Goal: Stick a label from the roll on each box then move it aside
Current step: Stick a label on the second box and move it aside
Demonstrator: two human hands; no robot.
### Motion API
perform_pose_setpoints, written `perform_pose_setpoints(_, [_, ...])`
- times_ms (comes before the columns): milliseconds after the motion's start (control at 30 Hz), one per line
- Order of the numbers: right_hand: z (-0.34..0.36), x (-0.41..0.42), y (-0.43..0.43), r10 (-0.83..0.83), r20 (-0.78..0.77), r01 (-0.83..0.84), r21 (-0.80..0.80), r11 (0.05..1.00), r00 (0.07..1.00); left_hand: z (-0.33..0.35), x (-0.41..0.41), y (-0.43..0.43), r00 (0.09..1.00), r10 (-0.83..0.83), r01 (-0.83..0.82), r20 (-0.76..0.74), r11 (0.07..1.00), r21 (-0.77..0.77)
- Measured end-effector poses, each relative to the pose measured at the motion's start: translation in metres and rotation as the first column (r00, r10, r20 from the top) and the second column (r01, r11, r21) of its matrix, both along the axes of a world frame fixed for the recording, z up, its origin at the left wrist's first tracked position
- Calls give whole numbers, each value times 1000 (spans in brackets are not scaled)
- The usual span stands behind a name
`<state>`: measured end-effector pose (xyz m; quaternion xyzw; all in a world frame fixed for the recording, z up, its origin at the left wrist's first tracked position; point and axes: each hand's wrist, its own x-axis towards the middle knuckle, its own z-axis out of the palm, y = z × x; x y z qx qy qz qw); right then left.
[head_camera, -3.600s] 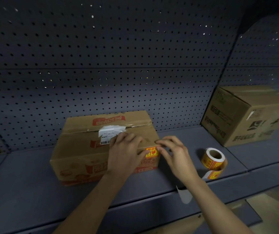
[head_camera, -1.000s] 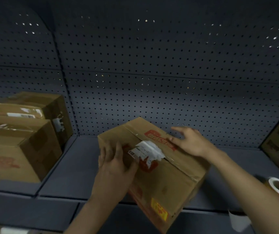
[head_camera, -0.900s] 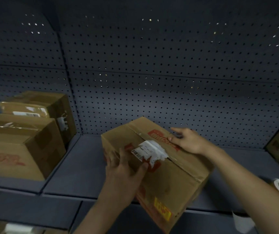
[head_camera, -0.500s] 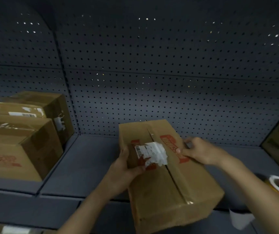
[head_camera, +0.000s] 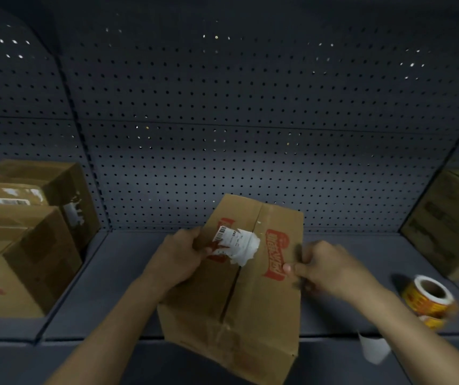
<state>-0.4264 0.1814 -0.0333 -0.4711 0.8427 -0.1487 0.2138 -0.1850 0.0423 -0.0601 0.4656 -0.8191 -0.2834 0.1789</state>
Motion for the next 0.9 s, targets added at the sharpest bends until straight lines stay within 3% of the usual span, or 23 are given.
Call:
perform_pose_setpoints(67, [0,-14,-7,-7,-120,-6,-109,994,993,1,-1,13,997,76,-75,5,992,-105])
perform_pose_setpoints(133, [-1,-27,-18,2,-112,-32,-265,964,994,4,-3,33,995,102,-100,3,979,-179])
perform_pose_setpoints(200, [-2,-37,-35,74,-109,-106,-322,941,991,6,-7,53,995,98,-88,32,970,-226])
perform_pose_setpoints(367, [-11,-50,-86,172,-143,-202,-232,952,975,5,-18,85,947,76,-27,312,987,-158])
perform_pose_setpoints(600, [-11,-53,-110,255,-91,-260,-41,965,963,0,-25,105,894,53,-1,446,993,-115])
perform_pose_setpoints(800, [-8,-73,-77,199,-226,-196,33,980,954,8,-3,73,860,-97,158,501,984,-81])
perform_pose_setpoints(900, [-4,-74,-51,177,-281,-170,50,984,943,16,5,52,861,-120,160,494,986,-39])
